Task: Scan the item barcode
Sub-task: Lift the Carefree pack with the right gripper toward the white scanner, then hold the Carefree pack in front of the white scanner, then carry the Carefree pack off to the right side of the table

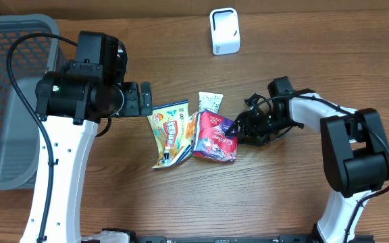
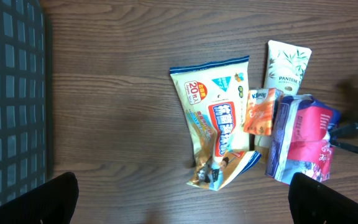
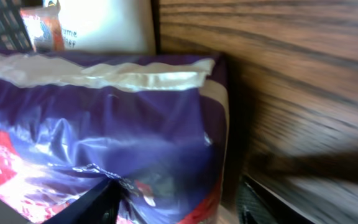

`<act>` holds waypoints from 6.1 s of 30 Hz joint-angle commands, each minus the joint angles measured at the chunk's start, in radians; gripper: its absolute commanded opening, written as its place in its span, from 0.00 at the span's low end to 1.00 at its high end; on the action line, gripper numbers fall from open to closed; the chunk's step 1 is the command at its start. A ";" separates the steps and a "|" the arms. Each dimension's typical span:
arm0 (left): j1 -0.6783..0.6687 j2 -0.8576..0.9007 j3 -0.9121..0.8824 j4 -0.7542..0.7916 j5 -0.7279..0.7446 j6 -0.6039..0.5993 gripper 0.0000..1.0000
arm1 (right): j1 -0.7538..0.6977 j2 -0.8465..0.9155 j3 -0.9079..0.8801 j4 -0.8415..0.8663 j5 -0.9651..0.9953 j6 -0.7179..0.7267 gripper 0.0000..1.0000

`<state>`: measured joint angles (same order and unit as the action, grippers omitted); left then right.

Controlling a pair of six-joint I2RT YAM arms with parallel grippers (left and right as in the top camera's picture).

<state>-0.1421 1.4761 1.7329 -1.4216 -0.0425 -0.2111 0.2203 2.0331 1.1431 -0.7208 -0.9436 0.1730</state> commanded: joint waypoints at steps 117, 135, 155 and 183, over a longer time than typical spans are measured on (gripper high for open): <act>0.004 0.008 0.018 0.001 -0.010 -0.013 1.00 | 0.034 0.061 0.505 0.656 0.566 0.710 0.04; 0.004 0.008 0.018 0.001 -0.010 -0.014 1.00 | 0.060 0.136 0.599 0.588 0.768 0.711 0.04; 0.004 0.008 0.018 0.001 -0.010 -0.014 1.00 | 0.045 0.161 0.633 0.561 0.689 0.668 0.04; 0.004 0.008 0.018 0.001 -0.010 -0.014 1.00 | -0.821 0.071 1.000 -0.356 0.883 0.491 0.04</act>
<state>-0.1421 1.4761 1.7329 -1.4216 -0.0425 -0.2111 -0.5133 2.1345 2.1658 -1.0672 -0.0807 0.6754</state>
